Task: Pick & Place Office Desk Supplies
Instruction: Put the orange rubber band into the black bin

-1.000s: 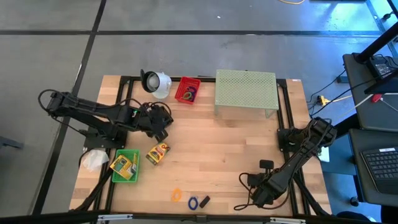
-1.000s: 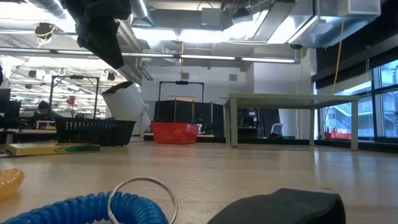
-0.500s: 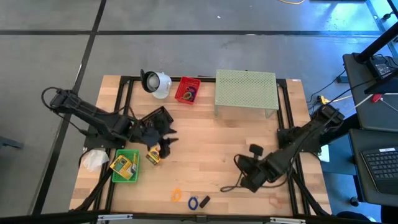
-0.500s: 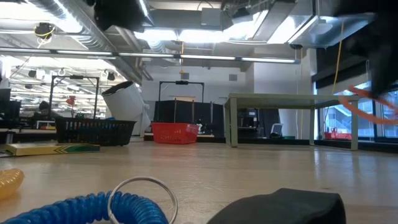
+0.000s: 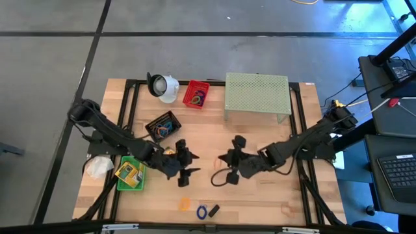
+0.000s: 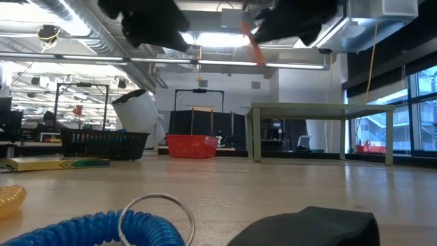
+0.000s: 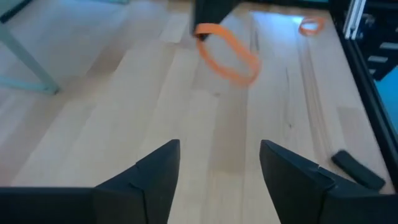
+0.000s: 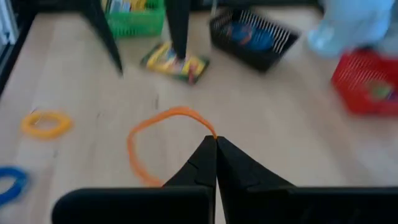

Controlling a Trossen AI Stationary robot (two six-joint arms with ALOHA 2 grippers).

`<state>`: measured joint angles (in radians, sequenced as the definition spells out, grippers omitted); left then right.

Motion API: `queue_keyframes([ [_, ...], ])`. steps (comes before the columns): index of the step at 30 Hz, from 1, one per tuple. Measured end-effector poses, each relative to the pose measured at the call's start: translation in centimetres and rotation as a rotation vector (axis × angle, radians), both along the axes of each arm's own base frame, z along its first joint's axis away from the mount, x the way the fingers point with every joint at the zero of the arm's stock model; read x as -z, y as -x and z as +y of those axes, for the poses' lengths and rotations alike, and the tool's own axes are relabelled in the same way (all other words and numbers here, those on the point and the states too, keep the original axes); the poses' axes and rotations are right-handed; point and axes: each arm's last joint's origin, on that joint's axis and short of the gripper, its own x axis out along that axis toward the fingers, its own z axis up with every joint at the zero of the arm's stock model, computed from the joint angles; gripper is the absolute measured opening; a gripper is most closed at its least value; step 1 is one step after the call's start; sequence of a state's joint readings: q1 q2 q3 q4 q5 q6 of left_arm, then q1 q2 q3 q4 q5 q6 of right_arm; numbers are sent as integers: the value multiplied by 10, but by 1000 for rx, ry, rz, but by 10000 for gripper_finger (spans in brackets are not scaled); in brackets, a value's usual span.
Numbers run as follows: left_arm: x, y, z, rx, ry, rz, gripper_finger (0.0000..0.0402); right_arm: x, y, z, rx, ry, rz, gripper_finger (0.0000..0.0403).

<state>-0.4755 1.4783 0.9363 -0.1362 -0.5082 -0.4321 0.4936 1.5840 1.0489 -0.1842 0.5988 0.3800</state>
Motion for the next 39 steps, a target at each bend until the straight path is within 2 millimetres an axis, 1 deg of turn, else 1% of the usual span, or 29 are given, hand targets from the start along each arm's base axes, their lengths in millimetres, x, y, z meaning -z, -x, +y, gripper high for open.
queue_keyframes([
  [5, -1, -8, 0, -49, -37, -79, 222, -8, -9, -7, -26, 123, -67, 4],
  [11, -8, -15, 3, -90, -8, -169, 223, -14, -14, -12, -31, 250, -101, 4],
  [20, -16, -24, 17, -147, 30, -255, 223, -19, -18, -13, -80, 346, -122, 4],
  [24, -16, -27, 23, -182, 58, -269, 213, -20, -18, -13, -90, 365, -126, 4],
  [26, -16, -27, 25, -188, 59, -269, 199, -20, -18, -13, -93, 370, -125, 4],
  [29, -16, -27, 25, -186, 55, -269, 159, -20, -18, -13, -93, 371, -124, 4],
  [32, -16, -27, 25, -185, 54, -268, 103, -20, -18, -12, -97, 372, -123, 4],
  [36, -16, -27, 25, -175, 43, -264, 19, -20, -18, -12, -104, 371, -122, 4],
  [39, -16, -27, 25, -171, 34, -262, 6, -20, -18, -12, -92, 342, -130, 6],
])
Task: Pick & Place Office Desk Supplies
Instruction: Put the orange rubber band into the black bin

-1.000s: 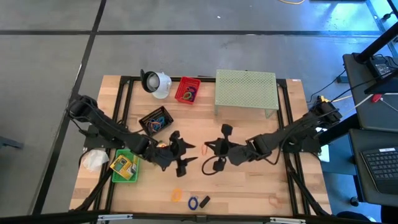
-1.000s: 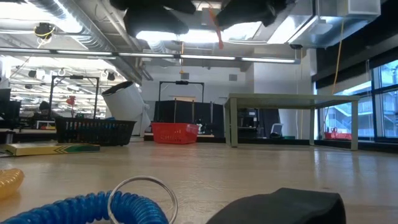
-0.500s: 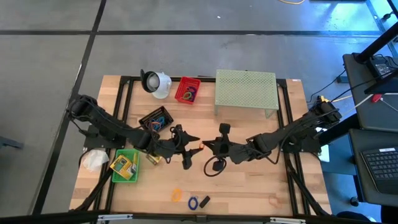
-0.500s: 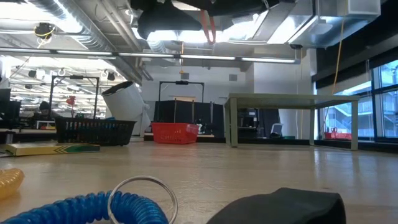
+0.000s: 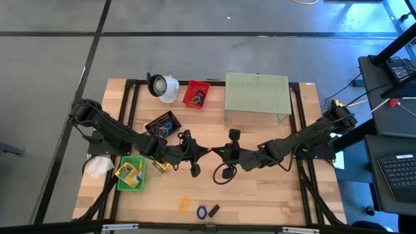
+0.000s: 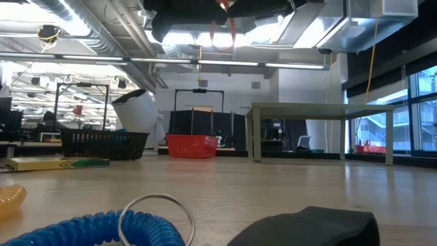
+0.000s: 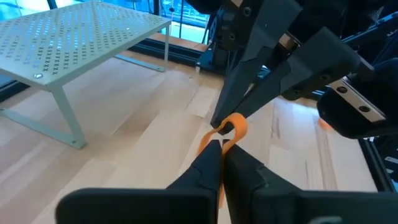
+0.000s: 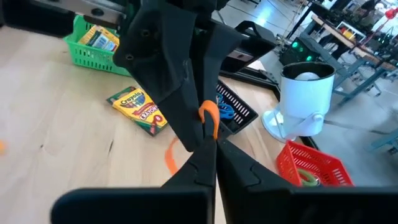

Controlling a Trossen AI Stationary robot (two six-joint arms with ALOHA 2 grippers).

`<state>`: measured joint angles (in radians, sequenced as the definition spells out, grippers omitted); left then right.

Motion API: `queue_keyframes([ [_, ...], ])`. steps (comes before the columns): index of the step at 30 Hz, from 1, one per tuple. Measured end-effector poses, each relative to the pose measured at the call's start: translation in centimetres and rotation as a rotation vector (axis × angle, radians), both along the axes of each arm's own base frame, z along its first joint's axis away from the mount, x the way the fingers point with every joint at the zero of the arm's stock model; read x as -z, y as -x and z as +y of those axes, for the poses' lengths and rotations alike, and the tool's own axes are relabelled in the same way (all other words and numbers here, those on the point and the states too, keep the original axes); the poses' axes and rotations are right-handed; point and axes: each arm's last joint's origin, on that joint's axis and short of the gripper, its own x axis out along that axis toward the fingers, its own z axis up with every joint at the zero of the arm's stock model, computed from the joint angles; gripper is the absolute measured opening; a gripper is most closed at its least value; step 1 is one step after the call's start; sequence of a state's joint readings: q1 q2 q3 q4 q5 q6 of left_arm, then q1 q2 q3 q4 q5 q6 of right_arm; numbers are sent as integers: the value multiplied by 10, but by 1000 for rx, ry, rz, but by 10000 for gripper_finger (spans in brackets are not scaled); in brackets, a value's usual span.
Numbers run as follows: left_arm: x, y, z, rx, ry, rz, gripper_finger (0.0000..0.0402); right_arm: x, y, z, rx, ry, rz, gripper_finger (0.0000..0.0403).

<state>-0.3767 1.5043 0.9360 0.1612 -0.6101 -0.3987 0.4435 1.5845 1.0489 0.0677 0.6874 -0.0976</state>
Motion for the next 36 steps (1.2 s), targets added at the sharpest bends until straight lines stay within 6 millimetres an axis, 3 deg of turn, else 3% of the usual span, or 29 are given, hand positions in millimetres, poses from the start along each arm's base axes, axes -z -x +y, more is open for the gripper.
queue_keyframes([
  [5, 1, 0, -1, 10, -2, 10, 3, 1, -1, 1, -58, -66, 8, 34],
  [11, 3, 2, 1, 9, -9, 42, 3, 0, 0, 1, -68, -96, 10, 110],
  [21, -10, 40, 25, -81, -6, 237, 2, -26, 24, -8, -34, -200, 2, 243],
  [30, -22, 95, 58, -305, -38, 432, 2, -21, 45, -7, -42, -633, 209, 258],
  [36, -12, 122, 79, -460, -11, 594, 2, -3, 59, 7, 26, -903, 478, 258],
])
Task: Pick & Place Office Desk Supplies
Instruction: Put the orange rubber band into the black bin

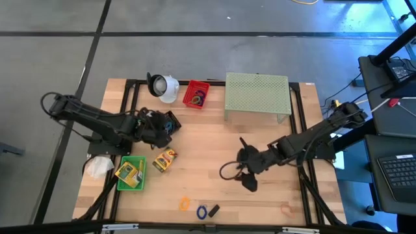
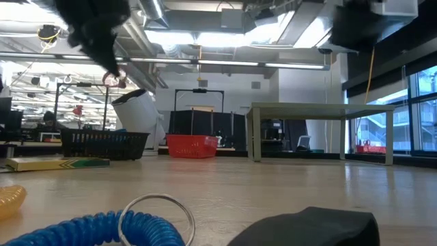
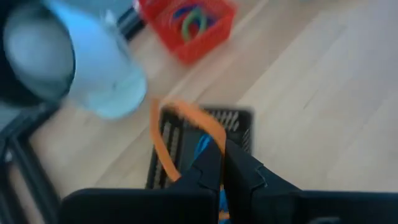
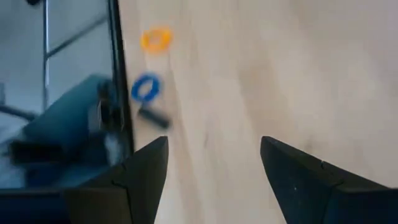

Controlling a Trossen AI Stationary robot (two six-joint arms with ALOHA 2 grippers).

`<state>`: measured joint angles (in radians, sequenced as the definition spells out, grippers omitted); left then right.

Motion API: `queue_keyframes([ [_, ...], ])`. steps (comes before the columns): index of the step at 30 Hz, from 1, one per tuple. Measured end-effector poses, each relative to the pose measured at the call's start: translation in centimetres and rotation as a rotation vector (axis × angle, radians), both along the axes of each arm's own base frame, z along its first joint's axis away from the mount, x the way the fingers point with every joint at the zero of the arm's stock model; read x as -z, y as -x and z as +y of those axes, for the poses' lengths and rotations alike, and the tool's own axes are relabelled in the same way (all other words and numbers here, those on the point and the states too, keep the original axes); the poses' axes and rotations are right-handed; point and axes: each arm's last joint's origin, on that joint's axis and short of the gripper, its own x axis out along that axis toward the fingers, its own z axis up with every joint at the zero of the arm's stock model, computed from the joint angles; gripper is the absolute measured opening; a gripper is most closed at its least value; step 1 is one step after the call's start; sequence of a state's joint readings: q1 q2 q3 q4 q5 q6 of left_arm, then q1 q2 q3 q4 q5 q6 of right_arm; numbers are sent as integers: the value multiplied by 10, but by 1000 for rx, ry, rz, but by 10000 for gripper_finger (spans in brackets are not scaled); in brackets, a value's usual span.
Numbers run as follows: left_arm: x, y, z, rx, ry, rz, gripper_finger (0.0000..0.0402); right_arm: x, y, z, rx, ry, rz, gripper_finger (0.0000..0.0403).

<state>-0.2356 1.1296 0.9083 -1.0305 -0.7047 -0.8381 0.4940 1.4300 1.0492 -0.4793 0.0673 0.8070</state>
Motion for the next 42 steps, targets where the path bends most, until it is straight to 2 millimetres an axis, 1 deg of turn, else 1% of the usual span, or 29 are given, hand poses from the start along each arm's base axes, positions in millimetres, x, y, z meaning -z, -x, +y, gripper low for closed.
queue_keyframes([
  [6, 34, 10, 9, -16, 67, 124, 3, 18, 25, 21, 57, -112, 308, 258],
  [9, 48, 13, 12, -41, 96, 146, 3, 26, 33, 35, 104, -162, 412, 258],
  [13, 55, 16, 14, -52, 105, 162, 3, 36, 45, 56, 155, -219, 540, 259],
  [16, 55, 15, 13, -40, 103, 159, 10, 45, 55, 69, 187, -217, 618, 259],
  [19, 55, 15, 13, -8, 99, 180, 29, 54, 65, 79, 241, -193, 687, 259],
  [25, 55, 15, 13, 2, 105, 186, 88, 68, 84, 99, 282, -200, 868, 259],
  [29, 55, 15, 13, 0, 98, 185, 128, 76, 97, 109, 305, -185, 975, 259],
  [32, 52, 13, 14, 8, 70, 181, 150, 81, 104, 115, 327, -172, 1043, 259],
  [35, 43, 9, 13, 13, 65, 153, 162, 87, 111, 120, 350, -144, 1069, 259],
  [38, 32, 4, 12, 19, 69, 114, 166, 94, 115, 125, 364, -126, 1090, 259],
  [42, 15, -2, 11, 44, 67, 70, 162, 103, 114, 128, 312, -99, 1089, 259],
])
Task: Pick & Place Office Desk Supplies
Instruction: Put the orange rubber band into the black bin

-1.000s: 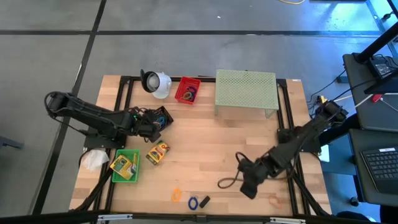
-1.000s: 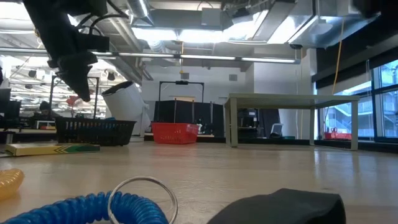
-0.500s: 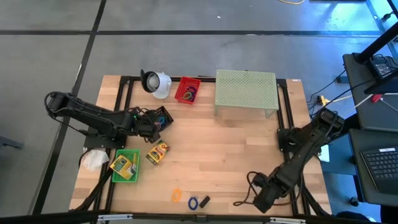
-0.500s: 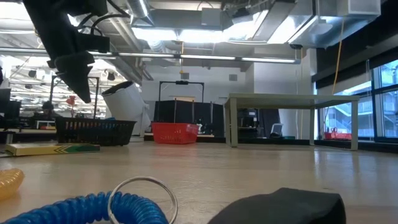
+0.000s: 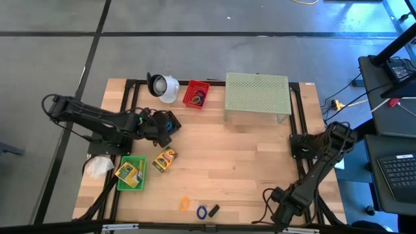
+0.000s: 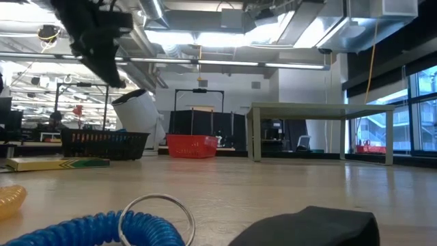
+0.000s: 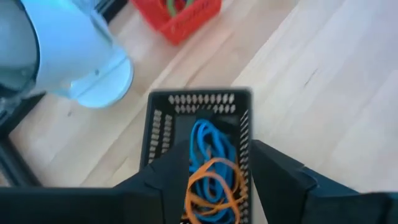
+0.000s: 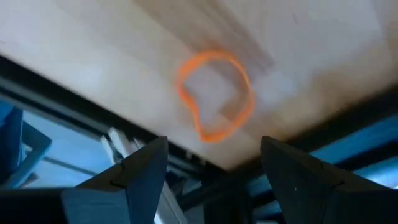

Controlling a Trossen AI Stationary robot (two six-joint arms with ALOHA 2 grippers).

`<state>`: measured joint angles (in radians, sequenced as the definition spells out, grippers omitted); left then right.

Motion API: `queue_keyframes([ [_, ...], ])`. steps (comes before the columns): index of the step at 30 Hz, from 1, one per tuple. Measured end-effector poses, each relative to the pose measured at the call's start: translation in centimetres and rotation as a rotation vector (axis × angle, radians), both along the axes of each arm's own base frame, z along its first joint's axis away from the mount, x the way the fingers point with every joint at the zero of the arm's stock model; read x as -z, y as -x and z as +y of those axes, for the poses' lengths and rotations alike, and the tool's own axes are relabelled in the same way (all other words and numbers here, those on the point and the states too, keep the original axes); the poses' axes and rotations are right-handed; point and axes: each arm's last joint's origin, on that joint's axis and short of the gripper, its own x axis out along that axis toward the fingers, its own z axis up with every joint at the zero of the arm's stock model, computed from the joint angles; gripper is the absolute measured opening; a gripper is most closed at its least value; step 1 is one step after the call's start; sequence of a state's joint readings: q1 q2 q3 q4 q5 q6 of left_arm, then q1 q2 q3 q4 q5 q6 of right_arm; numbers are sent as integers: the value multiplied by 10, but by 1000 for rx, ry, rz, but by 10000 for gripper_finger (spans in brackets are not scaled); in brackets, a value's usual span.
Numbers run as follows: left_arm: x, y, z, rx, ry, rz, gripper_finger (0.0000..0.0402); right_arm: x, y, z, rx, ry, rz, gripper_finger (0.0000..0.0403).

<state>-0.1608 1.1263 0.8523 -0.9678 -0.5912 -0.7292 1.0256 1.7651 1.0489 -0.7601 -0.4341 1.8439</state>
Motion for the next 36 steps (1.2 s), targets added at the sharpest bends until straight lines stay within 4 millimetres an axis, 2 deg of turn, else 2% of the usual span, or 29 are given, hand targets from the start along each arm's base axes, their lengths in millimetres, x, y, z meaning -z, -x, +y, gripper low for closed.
queue_keyframes([
  [6, -16, -6, -1, 9, 7, -60, 155, 14, -4, 2, -113, 24, -75, 259],
  [14, -18, -8, -2, 24, 4, -75, 156, 26, -8, -1, -172, 69, -74, 257],
  [17, -18, -8, -2, 24, 5, -76, 153, 26, -11, -2, -180, 61, -75, 243],
  [22, -18, -8, -2, 24, 5, -75, 150, 27, -12, -2, -182, 41, -69, 185],
  [32, -18, -7, -2, 37, -2, -67, 149, 28, -13, 0, -182, 12, -71, 18],
  [34, -18, -7, -2, 37, -2, -67, 150, 27, -13, 0, -197, 3, -76, 8],
  [36, -18, -7, -2, 37, -2, -67, 149, 26, -13, 0, -203, -1, -81, 14],
])
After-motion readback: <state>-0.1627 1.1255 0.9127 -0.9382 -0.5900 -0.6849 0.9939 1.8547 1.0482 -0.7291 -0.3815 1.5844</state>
